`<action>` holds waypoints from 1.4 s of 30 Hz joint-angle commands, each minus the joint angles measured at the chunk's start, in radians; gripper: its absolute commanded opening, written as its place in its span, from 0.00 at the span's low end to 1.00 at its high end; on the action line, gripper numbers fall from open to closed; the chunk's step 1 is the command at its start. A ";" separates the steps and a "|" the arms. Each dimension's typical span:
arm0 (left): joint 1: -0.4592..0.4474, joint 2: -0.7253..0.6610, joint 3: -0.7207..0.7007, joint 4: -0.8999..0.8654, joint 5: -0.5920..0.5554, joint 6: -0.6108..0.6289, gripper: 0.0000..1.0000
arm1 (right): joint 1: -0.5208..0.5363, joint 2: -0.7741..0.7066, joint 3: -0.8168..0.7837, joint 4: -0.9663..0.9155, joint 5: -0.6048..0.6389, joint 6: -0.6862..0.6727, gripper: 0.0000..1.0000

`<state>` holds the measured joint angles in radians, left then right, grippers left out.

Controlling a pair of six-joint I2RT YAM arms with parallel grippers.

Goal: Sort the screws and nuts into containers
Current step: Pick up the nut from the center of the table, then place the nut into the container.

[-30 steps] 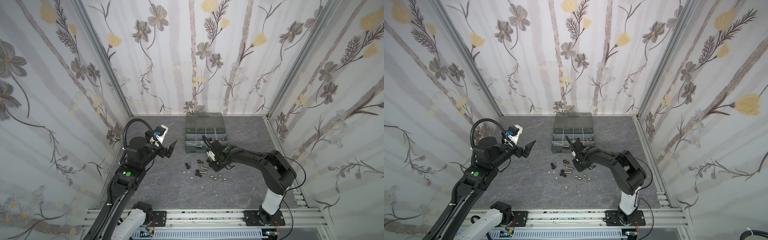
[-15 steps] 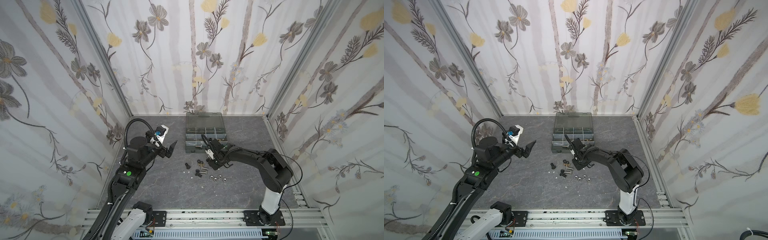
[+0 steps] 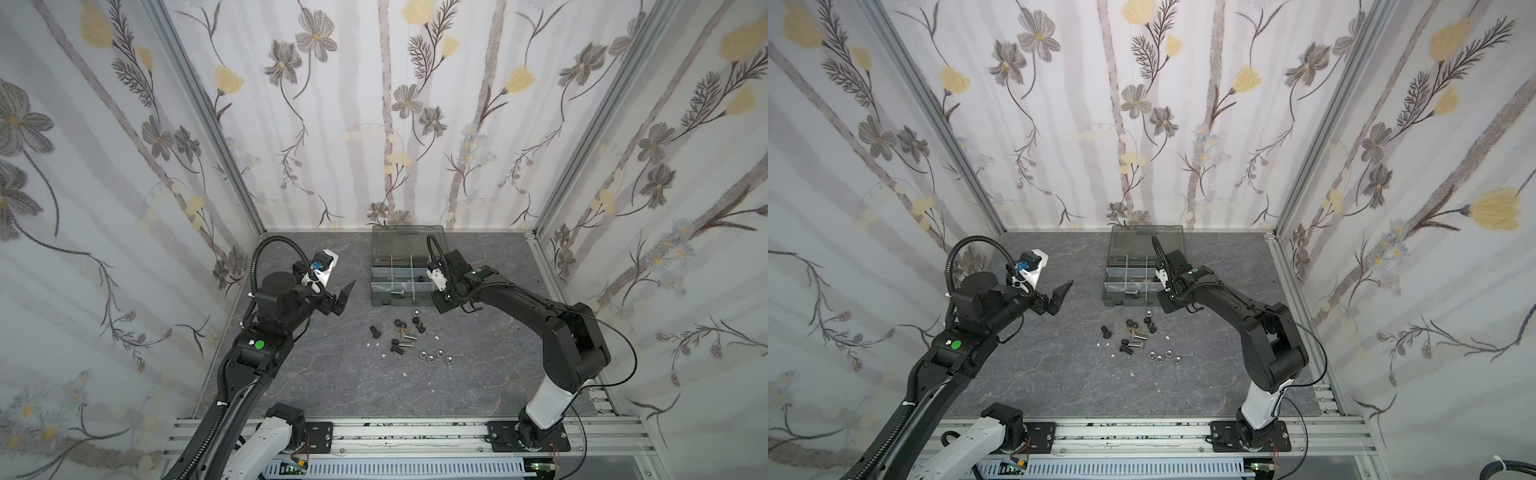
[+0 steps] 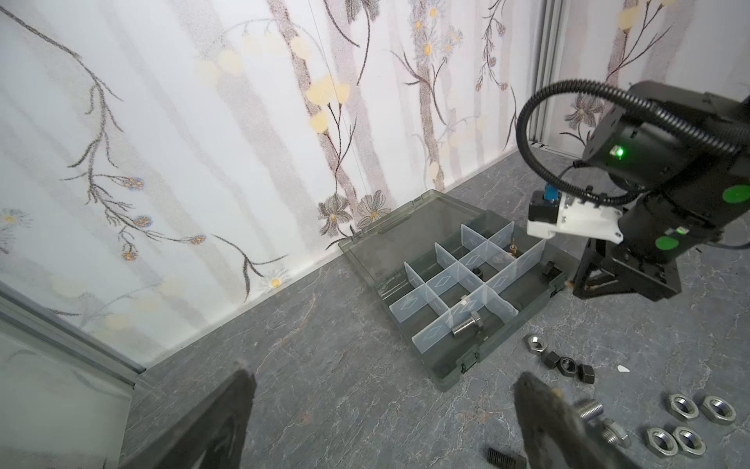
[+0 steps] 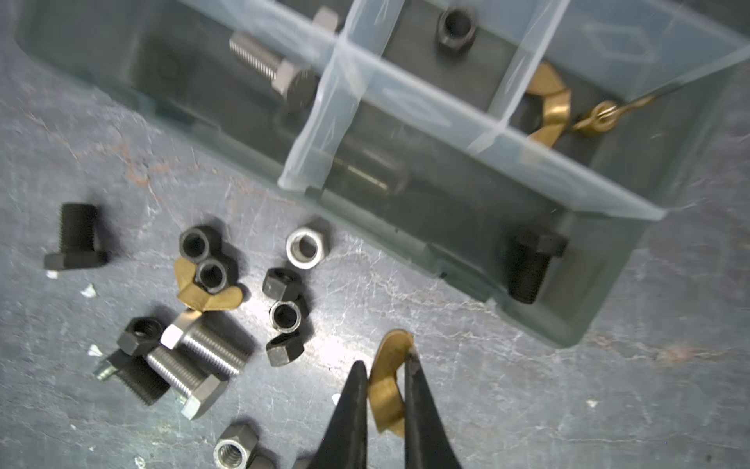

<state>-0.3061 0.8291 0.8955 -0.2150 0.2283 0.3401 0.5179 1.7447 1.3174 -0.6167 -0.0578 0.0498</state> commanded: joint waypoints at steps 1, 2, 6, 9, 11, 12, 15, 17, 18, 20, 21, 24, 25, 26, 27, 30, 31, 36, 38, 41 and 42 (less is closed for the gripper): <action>0.000 0.002 0.002 0.028 -0.007 0.010 1.00 | -0.027 0.027 0.077 -0.029 -0.010 -0.039 0.09; -0.001 0.006 0.002 0.028 -0.007 0.010 1.00 | -0.040 0.044 0.115 -0.030 -0.002 -0.043 0.10; -0.001 0.006 0.003 0.030 -0.004 0.010 1.00 | -0.067 0.127 0.243 -0.023 0.014 -0.040 0.10; 0.001 0.006 0.004 0.029 -0.007 0.011 1.00 | -0.083 0.197 0.327 -0.017 0.040 -0.040 0.10; 0.000 0.008 0.005 0.027 -0.009 0.011 1.00 | -0.094 0.238 0.363 -0.013 0.043 -0.037 0.09; 0.000 0.007 0.005 0.026 -0.011 0.013 1.00 | -0.098 0.255 0.374 -0.010 0.039 -0.032 0.10; -0.001 0.005 0.003 0.025 -0.017 0.013 1.00 | -0.107 0.291 0.391 -0.002 0.044 -0.023 0.10; 0.000 0.004 0.003 0.025 -0.018 0.014 1.00 | -0.116 0.304 0.390 0.000 0.047 -0.017 0.10; -0.001 0.008 0.003 0.025 -0.019 0.014 1.00 | -0.121 0.309 0.387 0.001 0.048 -0.015 0.10; -0.001 0.011 0.003 0.025 -0.018 0.014 1.00 | -0.129 0.315 0.382 0.005 0.050 -0.015 0.10; 0.000 0.012 0.003 0.026 -0.015 0.013 1.00 | -0.132 0.317 0.377 0.009 0.050 -0.014 0.10; -0.001 0.016 0.003 0.026 -0.012 0.011 1.00 | -0.137 0.324 0.367 0.018 0.040 -0.016 0.13; 0.000 0.017 0.002 0.026 -0.012 0.011 1.00 | -0.138 0.328 0.365 0.019 0.039 -0.016 0.14; 0.001 0.016 0.002 0.025 -0.015 0.011 1.00 | -0.138 0.330 0.361 0.022 0.037 -0.015 0.16; 0.000 0.017 0.003 0.025 -0.014 0.012 1.00 | -0.138 0.332 0.359 0.027 0.035 -0.015 0.17; -0.001 0.015 0.004 0.023 -0.017 0.014 1.00 | -0.138 0.341 0.357 0.032 0.036 -0.017 0.19; 0.001 0.015 0.005 0.023 -0.017 0.013 1.00 | -0.138 0.342 0.358 0.033 0.038 -0.019 0.20; 0.000 0.016 0.003 0.024 -0.017 0.013 1.00 | -0.138 0.340 0.358 0.030 0.043 -0.023 0.24; 0.001 0.017 0.003 0.026 -0.016 0.013 1.00 | -0.138 0.333 0.354 0.030 0.043 -0.023 0.28; 0.001 0.019 0.000 0.026 -0.012 0.011 1.00 | -0.135 0.314 0.348 0.023 0.026 -0.026 0.31; -0.001 0.018 0.003 0.026 -0.013 0.011 1.00 | -0.131 0.300 0.342 0.020 0.025 -0.029 0.31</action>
<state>-0.3061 0.8459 0.8955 -0.2138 0.2134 0.3405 0.3809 2.0777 1.6669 -0.5983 -0.0204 0.0330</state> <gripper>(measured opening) 0.998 0.312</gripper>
